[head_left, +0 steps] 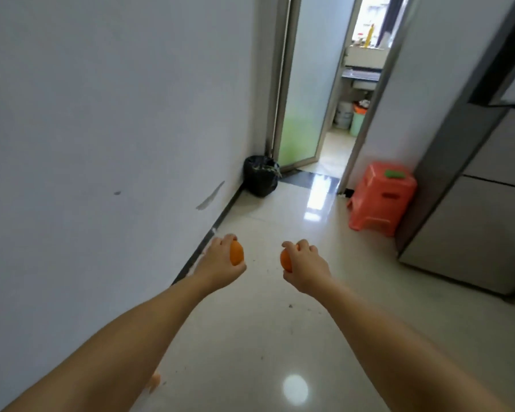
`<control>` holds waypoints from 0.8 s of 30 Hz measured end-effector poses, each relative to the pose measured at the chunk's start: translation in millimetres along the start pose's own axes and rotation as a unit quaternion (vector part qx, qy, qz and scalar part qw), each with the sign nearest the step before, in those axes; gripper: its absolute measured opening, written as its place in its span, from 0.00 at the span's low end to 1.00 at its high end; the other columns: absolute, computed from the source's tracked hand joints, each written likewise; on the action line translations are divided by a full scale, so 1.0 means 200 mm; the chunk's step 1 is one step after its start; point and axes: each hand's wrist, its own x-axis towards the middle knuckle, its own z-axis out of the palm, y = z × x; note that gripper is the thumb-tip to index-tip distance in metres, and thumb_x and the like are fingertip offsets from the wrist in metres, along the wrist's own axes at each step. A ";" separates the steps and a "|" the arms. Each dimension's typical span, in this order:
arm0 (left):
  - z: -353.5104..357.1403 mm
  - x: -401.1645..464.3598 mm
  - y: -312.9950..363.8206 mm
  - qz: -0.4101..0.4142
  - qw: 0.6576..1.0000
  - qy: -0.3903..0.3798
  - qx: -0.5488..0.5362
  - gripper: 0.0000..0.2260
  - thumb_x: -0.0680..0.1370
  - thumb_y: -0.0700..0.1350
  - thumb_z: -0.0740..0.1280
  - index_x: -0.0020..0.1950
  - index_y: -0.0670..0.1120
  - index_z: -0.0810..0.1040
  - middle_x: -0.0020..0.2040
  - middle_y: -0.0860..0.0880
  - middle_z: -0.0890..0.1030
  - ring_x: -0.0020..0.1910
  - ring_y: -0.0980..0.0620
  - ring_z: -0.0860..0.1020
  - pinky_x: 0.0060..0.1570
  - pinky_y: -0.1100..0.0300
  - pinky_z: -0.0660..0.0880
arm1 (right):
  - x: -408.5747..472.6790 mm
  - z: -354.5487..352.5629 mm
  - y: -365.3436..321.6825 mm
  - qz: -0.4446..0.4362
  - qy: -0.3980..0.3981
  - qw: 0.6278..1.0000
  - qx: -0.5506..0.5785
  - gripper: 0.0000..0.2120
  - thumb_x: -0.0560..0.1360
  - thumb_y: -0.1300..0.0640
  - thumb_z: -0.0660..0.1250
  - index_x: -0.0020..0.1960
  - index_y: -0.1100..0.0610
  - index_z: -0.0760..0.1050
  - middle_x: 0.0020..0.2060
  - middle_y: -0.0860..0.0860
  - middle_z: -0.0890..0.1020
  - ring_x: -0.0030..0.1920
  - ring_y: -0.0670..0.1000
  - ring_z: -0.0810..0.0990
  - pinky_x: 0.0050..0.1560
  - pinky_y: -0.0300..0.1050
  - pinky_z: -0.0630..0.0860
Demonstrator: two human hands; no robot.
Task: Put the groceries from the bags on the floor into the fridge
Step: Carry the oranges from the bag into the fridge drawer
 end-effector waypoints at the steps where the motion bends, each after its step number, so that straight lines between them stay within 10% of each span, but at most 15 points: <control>1: 0.06 -0.02 0.12 0.020 1.000 -0.009 0.003 0.27 0.73 0.53 0.68 0.69 0.52 0.61 0.64 0.45 0.67 0.56 0.44 0.73 0.55 0.49 0.76 | -0.09 -0.04 0.12 0.019 0.008 1.000 -0.005 0.31 0.74 0.53 0.65 0.74 0.49 0.56 0.67 0.56 0.64 0.64 0.59 0.67 0.54 0.50 0.74; 8: 0.60 -0.38 0.96 0.163 0.984 -0.057 0.042 0.29 0.74 0.51 0.68 0.72 0.49 0.60 0.66 0.43 0.66 0.60 0.43 0.72 0.57 0.49 0.75 | -1.02 -0.23 0.88 0.116 0.069 0.991 -0.012 0.32 0.73 0.54 0.66 0.74 0.50 0.59 0.67 0.55 0.66 0.65 0.59 0.67 0.60 0.52 0.72; 16: 1.35 -1.02 1.99 0.416 0.887 -0.177 0.095 0.30 0.73 0.52 0.67 0.72 0.49 0.60 0.64 0.44 0.67 0.59 0.42 0.72 0.57 0.50 0.74 | -2.34 -0.32 1.67 0.313 0.055 0.945 -0.070 0.29 0.75 0.53 0.65 0.73 0.52 0.59 0.67 0.57 0.67 0.65 0.59 0.68 0.60 0.51 0.71; 24: 1.66 -1.14 2.55 0.479 0.850 -0.191 0.105 0.29 0.73 0.52 0.66 0.71 0.51 0.60 0.65 0.45 0.66 0.61 0.43 0.70 0.55 0.52 0.73 | -2.67 -0.38 2.14 0.385 0.083 0.916 -0.071 0.31 0.75 0.50 0.66 0.74 0.50 0.57 0.69 0.57 0.62 0.66 0.61 0.65 0.57 0.54 0.74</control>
